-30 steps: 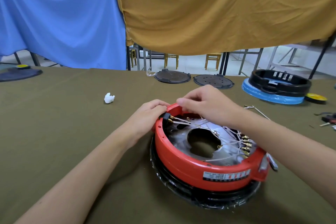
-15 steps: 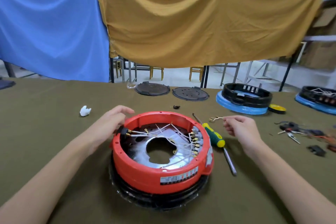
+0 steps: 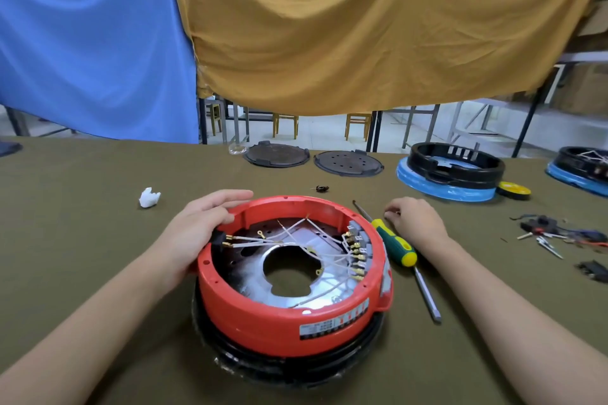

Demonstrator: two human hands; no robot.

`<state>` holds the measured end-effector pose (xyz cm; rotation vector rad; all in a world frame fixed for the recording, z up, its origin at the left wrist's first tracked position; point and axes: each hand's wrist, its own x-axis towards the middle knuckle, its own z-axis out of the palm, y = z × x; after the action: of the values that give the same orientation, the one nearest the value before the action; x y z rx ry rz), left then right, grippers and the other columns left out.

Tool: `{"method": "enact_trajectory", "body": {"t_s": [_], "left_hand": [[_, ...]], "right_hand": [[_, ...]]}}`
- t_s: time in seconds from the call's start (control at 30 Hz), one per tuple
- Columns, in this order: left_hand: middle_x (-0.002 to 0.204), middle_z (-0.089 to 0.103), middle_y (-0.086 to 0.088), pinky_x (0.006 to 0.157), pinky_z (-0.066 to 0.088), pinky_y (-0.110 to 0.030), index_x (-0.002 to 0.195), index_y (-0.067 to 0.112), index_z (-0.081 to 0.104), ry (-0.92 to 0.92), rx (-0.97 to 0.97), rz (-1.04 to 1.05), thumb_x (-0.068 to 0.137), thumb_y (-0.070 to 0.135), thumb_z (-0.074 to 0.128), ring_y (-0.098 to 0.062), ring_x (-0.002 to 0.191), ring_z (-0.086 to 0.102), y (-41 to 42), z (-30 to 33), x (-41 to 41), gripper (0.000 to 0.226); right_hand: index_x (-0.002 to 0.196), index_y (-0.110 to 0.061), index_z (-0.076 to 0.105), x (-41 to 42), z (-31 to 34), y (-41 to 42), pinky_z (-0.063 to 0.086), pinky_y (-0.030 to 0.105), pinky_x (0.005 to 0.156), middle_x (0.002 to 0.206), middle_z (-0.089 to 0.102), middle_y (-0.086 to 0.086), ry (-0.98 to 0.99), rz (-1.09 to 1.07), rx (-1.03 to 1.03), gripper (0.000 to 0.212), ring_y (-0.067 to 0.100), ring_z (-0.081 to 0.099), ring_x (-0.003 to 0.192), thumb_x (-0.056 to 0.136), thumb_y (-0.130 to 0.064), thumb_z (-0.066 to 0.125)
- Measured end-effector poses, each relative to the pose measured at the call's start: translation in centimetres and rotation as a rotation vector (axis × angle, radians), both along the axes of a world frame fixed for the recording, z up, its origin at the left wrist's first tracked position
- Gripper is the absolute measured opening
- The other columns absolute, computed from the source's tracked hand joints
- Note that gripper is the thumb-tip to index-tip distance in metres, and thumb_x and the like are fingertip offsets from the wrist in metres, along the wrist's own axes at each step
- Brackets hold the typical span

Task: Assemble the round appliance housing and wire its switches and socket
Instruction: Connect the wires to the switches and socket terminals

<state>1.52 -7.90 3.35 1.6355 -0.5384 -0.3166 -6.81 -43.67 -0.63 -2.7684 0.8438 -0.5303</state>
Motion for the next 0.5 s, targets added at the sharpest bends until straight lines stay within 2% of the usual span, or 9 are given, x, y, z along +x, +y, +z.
{"method": "enact_trajectory", "body": {"t_s": [0.07, 0.2, 0.3, 0.37, 0.43, 0.5], "left_hand": [[0.109, 0.074, 0.007, 0.100, 0.049, -0.040, 0.105, 0.025, 0.074, -0.068, 0.084, 0.041, 0.090, -0.005, 0.039, -0.020, 0.104, 0.069, 0.0, 0.2, -0.2, 0.049], [0.101, 0.073, -0.003, 0.095, 0.048, -0.042, 0.099, 0.024, 0.071, -0.175, 0.226, 0.069, 0.087, -0.003, 0.043, -0.028, 0.095, 0.065, 0.5, 0.7, -0.1, 0.041], [0.104, 0.065, -0.009, 0.086, 0.044, -0.035, 0.104, 0.028, 0.066, -0.163, 0.228, 0.087, 0.086, 0.014, 0.057, -0.015, 0.089, 0.060, 1.2, 1.0, 0.3, 0.024], [0.109, 0.066, 0.005, 0.090, 0.043, -0.028, 0.114, 0.031, 0.065, -0.126, 0.186, 0.062, 0.092, 0.017, 0.058, -0.008, 0.100, 0.061, 1.3, 1.0, 0.4, 0.026], [0.120, 0.066, 0.009, 0.096, 0.046, -0.026, 0.120, 0.027, 0.065, -0.083, 0.161, 0.044, 0.096, 0.010, 0.054, -0.008, 0.109, 0.062, 1.2, 1.0, 0.3, 0.031], [0.115, 0.071, 0.004, 0.098, 0.050, -0.033, 0.113, 0.023, 0.070, -0.057, 0.153, 0.049, 0.096, 0.004, 0.051, -0.015, 0.104, 0.067, 1.1, 1.0, -0.1, 0.032]], "right_hand": [[0.104, -0.017, 0.074, -0.5, 0.2, -0.1, 0.053, 0.038, 0.082, 0.104, 0.074, 0.007, -0.082, -0.018, 0.000, 0.020, 0.029, 0.063, 0.100, 0.097, -0.029, 0.060], [0.096, -0.011, 0.072, -1.9, 1.9, 0.3, 0.041, 0.032, 0.073, 0.087, 0.069, 0.002, -0.476, 0.024, 0.071, 0.018, 0.027, 0.063, 0.090, 0.098, -0.024, 0.059], [0.095, -0.016, 0.071, -2.6, 4.4, 2.8, 0.043, 0.028, 0.072, 0.084, 0.068, -0.004, -0.690, 0.198, 0.079, 0.013, 0.019, 0.064, 0.084, 0.098, -0.022, 0.060], [0.096, -0.020, 0.070, -2.8, 5.8, 5.2, 0.050, 0.027, 0.074, 0.081, 0.069, -0.007, -0.771, 0.313, 0.140, 0.010, 0.016, 0.068, 0.081, 0.098, -0.021, 0.060], [0.095, -0.016, 0.069, -2.7, 6.9, 7.5, 0.055, 0.027, 0.074, 0.079, 0.072, -0.006, -0.880, 0.397, 0.299, 0.009, 0.014, 0.070, 0.078, 0.098, -0.016, 0.060], [0.096, -0.009, 0.071, -2.7, 7.7, 9.4, 0.058, 0.025, 0.073, 0.080, 0.074, 0.001, -1.014, 0.446, 0.612, 0.010, 0.015, 0.071, 0.076, 0.097, -0.013, 0.062]]}}
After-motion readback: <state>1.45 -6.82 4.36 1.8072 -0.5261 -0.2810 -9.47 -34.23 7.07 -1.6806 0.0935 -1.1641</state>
